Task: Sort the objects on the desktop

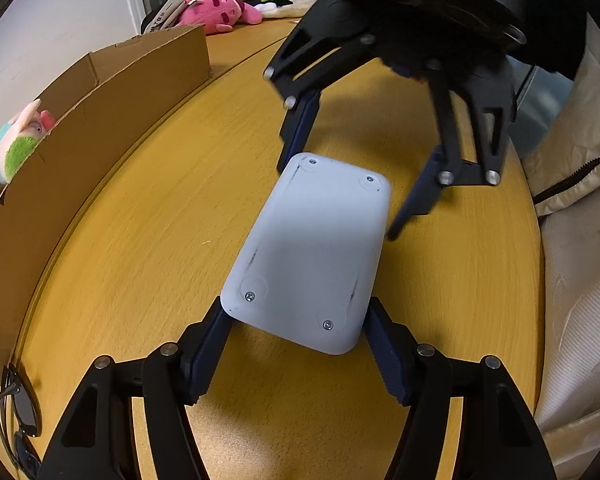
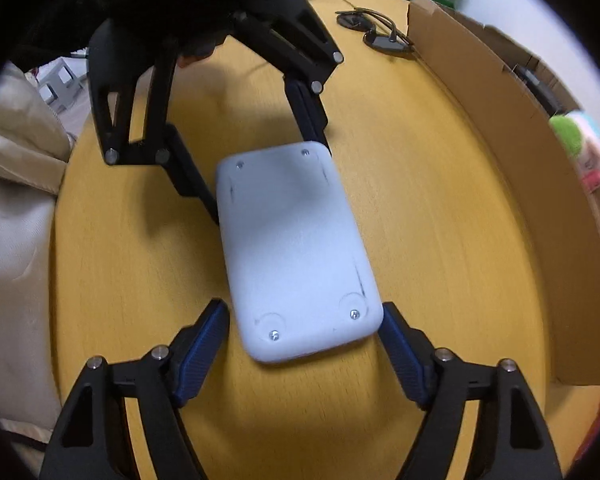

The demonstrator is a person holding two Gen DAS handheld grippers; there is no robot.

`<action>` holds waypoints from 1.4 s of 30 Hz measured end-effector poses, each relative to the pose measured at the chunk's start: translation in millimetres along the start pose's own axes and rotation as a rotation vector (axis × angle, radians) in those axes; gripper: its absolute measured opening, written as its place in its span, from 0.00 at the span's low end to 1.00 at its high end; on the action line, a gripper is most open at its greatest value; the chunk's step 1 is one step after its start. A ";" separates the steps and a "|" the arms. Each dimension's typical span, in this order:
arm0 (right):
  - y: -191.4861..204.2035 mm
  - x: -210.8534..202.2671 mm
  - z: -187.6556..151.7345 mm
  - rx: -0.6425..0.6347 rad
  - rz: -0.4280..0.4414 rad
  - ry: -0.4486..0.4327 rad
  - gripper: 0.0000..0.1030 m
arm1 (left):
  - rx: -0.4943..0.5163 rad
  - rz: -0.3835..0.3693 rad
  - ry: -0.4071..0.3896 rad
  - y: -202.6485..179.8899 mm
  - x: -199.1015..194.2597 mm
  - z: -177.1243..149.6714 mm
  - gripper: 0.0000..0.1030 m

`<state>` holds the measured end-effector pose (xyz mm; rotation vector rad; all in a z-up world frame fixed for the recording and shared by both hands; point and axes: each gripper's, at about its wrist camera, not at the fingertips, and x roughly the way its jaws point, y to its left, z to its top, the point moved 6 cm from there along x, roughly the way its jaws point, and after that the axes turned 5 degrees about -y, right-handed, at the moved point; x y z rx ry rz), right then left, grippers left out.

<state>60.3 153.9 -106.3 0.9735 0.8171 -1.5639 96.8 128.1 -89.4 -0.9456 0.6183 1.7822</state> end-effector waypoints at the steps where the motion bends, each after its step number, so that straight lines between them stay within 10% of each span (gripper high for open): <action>1: -2.3 0.3 1.0 0.006 0.007 -0.007 0.67 | -0.003 0.001 -0.002 1.2 -0.1 0.4 0.68; 22: -47.6 -98.7 37.6 0.063 -0.157 -0.222 0.66 | 0.103 0.106 -0.194 46.7 -100.3 66.3 0.61; 38: -64.6 -130.6 -3.2 0.523 -0.032 -0.510 0.53 | -0.184 -0.213 -0.398 82.3 -105.5 101.8 0.60; 40: -69.2 -131.5 -2.1 0.539 -0.052 -0.512 0.29 | -0.227 -0.233 -0.432 92.9 -108.7 110.9 0.60; 42: -75.3 -133.0 1.2 0.564 -0.062 -0.524 0.26 | -0.271 -0.260 -0.466 104.5 -111.0 119.4 0.59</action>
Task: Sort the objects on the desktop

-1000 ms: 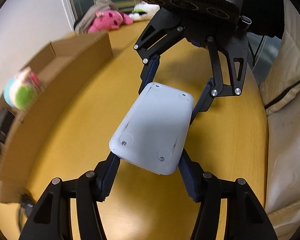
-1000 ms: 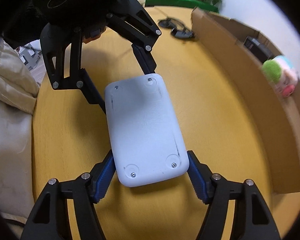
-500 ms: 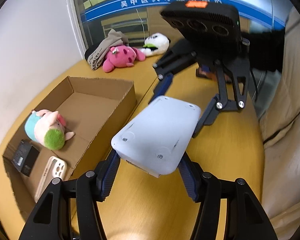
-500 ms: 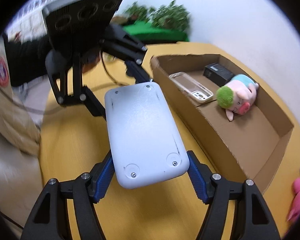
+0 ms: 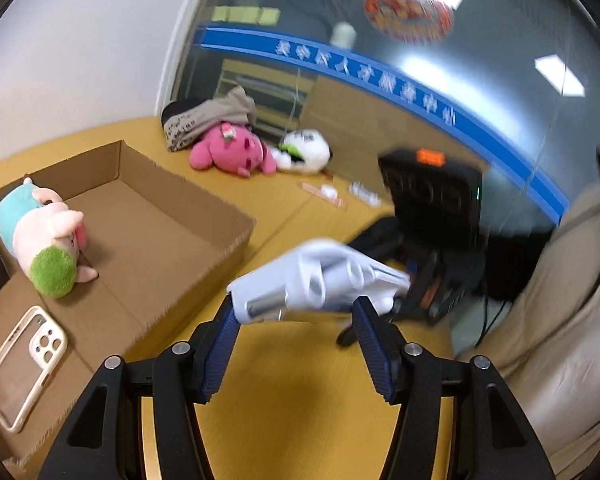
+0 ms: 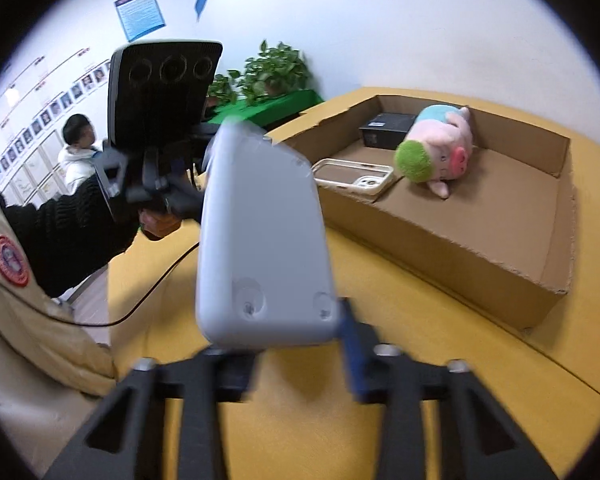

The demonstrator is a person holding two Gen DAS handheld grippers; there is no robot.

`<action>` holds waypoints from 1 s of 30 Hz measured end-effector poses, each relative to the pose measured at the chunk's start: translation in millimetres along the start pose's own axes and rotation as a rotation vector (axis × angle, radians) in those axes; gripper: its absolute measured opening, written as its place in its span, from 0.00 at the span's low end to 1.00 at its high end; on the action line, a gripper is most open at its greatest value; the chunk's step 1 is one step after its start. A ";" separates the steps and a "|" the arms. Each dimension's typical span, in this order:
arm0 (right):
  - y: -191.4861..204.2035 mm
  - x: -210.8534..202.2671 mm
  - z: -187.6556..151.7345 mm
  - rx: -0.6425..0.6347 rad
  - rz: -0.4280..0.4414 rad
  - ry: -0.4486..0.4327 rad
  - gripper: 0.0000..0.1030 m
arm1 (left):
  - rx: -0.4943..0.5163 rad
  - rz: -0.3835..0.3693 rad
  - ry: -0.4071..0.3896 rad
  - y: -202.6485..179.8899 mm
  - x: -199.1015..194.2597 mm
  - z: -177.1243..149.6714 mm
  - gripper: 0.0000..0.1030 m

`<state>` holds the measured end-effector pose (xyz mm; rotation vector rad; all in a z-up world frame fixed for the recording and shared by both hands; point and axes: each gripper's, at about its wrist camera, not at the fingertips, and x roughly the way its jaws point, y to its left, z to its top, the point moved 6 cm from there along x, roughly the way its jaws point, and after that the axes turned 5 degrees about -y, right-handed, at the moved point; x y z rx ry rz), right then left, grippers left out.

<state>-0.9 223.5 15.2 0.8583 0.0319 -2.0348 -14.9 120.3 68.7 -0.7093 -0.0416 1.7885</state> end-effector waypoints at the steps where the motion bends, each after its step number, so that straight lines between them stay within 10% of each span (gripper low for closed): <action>1: -0.8 0.4 3.5 0.010 -0.001 -0.011 0.24 | -0.016 -0.002 -0.016 4.7 1.2 5.7 0.59; 8: -14.9 19.0 25.5 0.033 -0.103 -0.054 0.24 | -0.121 -0.039 -0.076 33.2 20.3 28.0 0.43; 30: -121.7 48.1 109.6 0.207 -0.337 -0.123 0.23 | -0.306 0.097 -0.030 132.8 84.8 94.8 0.42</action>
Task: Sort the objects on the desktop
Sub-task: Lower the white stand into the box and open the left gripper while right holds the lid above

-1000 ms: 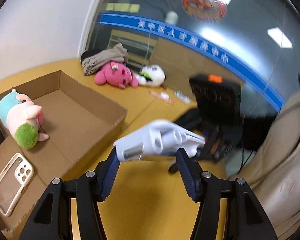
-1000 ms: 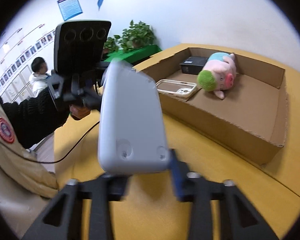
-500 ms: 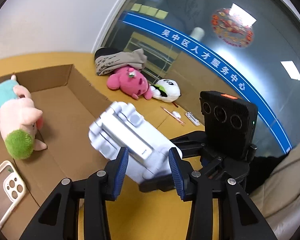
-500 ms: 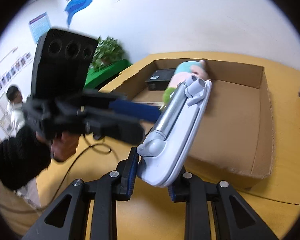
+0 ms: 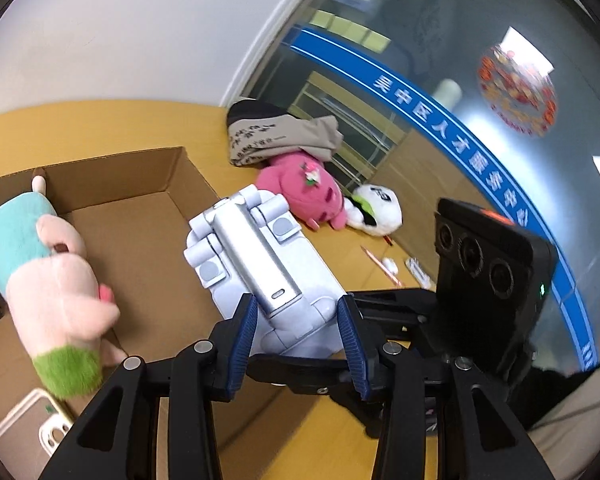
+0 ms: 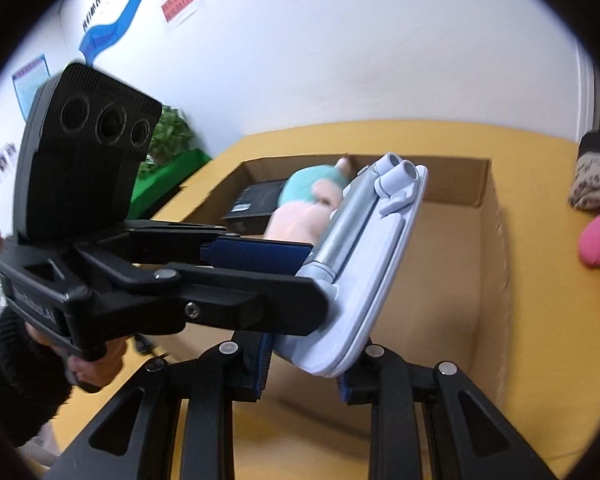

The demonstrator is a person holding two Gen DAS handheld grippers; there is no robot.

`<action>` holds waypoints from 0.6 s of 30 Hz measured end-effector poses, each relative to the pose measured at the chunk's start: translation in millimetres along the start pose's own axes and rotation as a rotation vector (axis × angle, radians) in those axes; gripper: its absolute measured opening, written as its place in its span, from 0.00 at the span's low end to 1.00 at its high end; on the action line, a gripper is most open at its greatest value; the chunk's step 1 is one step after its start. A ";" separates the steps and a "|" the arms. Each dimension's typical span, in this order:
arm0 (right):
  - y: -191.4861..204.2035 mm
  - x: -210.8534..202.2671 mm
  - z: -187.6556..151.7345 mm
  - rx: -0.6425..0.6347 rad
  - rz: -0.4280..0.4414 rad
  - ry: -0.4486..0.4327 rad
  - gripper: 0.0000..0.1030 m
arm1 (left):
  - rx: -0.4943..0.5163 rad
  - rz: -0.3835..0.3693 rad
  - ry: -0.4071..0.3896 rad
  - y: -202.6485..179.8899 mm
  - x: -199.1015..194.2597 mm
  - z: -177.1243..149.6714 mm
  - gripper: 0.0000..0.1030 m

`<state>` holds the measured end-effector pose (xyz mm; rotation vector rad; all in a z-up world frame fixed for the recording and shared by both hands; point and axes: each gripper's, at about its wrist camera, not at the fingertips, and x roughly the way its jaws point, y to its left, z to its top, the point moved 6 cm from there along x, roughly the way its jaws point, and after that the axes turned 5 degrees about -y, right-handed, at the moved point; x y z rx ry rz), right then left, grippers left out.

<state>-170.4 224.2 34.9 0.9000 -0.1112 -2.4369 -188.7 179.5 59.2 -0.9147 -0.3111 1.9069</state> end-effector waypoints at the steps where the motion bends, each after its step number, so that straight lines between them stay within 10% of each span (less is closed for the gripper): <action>1: -2.7 3.0 3.7 -0.008 -0.014 0.002 0.23 | -0.020 -0.005 -0.001 5.1 2.8 4.9 0.42; 18: -78.1 89.3 44.4 0.047 -0.088 0.161 0.23 | -0.396 0.061 0.072 103.8 77.0 58.7 0.37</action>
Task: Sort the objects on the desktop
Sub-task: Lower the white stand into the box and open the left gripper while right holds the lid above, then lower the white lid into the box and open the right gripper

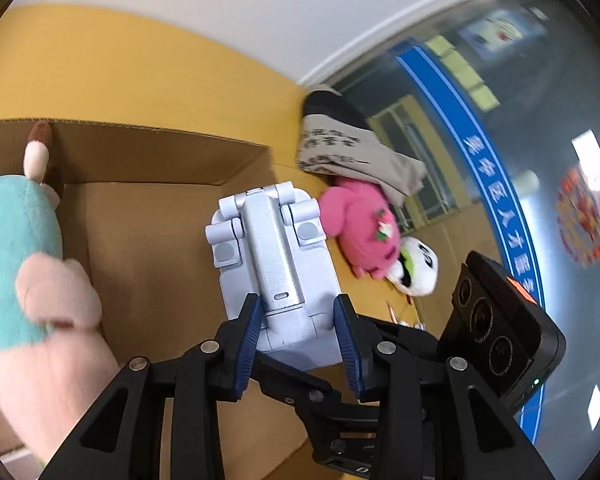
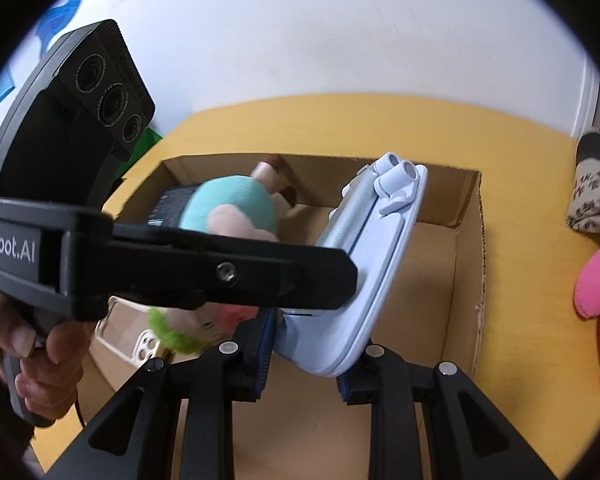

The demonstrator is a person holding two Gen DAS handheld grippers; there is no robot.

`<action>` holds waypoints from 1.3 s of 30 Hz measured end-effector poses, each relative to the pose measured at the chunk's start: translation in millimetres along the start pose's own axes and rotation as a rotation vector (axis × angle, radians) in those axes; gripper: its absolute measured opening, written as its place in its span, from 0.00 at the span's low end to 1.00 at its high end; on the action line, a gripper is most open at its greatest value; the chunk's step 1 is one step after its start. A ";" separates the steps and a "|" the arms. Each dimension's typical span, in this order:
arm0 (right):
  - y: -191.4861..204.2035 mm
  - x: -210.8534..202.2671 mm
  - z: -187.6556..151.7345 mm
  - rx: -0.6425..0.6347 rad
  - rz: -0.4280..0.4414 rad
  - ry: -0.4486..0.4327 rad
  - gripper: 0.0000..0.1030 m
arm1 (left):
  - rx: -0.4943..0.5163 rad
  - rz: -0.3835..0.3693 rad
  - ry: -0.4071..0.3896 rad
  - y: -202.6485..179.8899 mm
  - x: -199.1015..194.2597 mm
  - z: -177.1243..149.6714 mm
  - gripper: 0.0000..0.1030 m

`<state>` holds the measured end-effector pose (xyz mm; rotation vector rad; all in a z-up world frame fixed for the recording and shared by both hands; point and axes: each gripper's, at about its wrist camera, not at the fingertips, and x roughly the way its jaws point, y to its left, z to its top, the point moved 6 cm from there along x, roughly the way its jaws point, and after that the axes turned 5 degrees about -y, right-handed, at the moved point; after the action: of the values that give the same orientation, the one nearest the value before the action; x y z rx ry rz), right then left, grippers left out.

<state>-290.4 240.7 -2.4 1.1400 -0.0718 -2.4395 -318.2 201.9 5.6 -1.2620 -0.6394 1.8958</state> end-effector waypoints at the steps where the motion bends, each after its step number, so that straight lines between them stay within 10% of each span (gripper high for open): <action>1: -4.1 5.6 1.4 0.013 -0.002 0.013 0.23 | -0.019 0.006 0.004 5.1 5.8 3.6 0.37; 14: -33.4 65.8 -9.4 0.129 -0.074 0.182 0.28 | -0.076 0.120 0.023 43.0 43.3 10.8 0.23; 19: -38.4 60.3 -23.1 0.136 -0.122 0.204 0.58 | -0.053 0.150 0.014 40.5 42.4 8.5 0.18; 27: -10.4 -9.9 -41.2 0.072 -0.164 0.096 0.79 | 0.126 0.255 -0.202 -7.2 -46.3 -5.9 0.81; 39: 43.8 -122.3 -78.9 0.010 -0.197 -0.171 0.80 | 0.436 0.552 -0.562 -72.6 -233.0 -151.8 1.00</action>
<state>-147.2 262.7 43.5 0.9808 -0.0253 -2.7109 -102.9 55.8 127.5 -0.6507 -0.1136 2.7021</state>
